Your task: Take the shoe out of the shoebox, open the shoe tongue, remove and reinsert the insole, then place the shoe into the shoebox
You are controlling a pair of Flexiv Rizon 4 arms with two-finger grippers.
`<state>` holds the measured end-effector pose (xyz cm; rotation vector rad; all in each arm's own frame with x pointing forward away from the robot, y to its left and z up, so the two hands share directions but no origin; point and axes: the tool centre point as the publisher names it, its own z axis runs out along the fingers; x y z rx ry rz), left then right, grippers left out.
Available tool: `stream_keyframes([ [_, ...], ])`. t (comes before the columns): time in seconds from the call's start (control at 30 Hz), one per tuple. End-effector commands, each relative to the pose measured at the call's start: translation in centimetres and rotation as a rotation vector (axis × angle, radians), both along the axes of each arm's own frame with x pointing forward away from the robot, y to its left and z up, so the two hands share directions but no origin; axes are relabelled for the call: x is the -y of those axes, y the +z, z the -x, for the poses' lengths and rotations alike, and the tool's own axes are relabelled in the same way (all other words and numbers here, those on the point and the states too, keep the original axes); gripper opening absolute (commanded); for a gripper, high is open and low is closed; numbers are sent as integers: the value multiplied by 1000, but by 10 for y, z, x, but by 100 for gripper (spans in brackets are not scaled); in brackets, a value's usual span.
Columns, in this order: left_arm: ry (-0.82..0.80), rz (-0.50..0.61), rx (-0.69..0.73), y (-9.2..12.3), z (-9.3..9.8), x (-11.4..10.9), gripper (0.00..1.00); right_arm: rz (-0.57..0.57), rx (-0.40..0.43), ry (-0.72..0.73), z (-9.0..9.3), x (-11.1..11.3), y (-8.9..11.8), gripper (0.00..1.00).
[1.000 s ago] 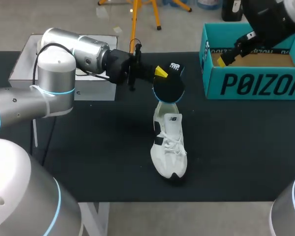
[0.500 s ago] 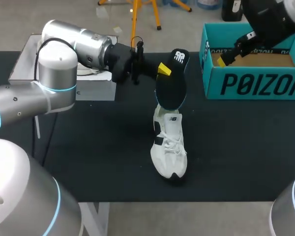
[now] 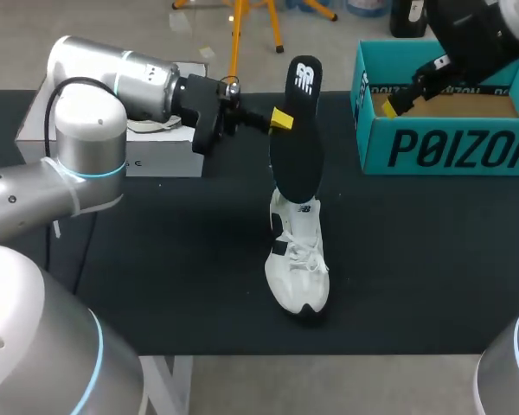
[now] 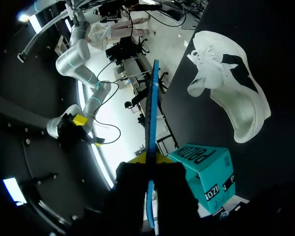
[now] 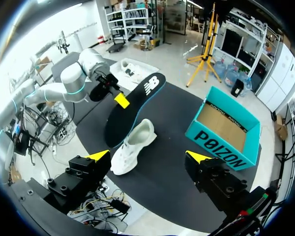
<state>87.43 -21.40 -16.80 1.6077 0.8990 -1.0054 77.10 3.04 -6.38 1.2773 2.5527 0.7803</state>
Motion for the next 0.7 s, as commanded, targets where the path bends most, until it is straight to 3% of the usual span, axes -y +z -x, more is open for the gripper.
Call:
stream_keyframes([
  [0.03, 47, 30, -12, -8, 4, -3, 0, 3, -3, -1, -2, -2, 0, 100],
  [0.47, 82, -43, 15, -14, -17, -3, 0, 3, -3, -1, -2, -2, 0, 100],
  [0.7, 82, -43, 15, -14, -17, -3, 0, 3, -3, -1, -2, -2, 0, 100],
])
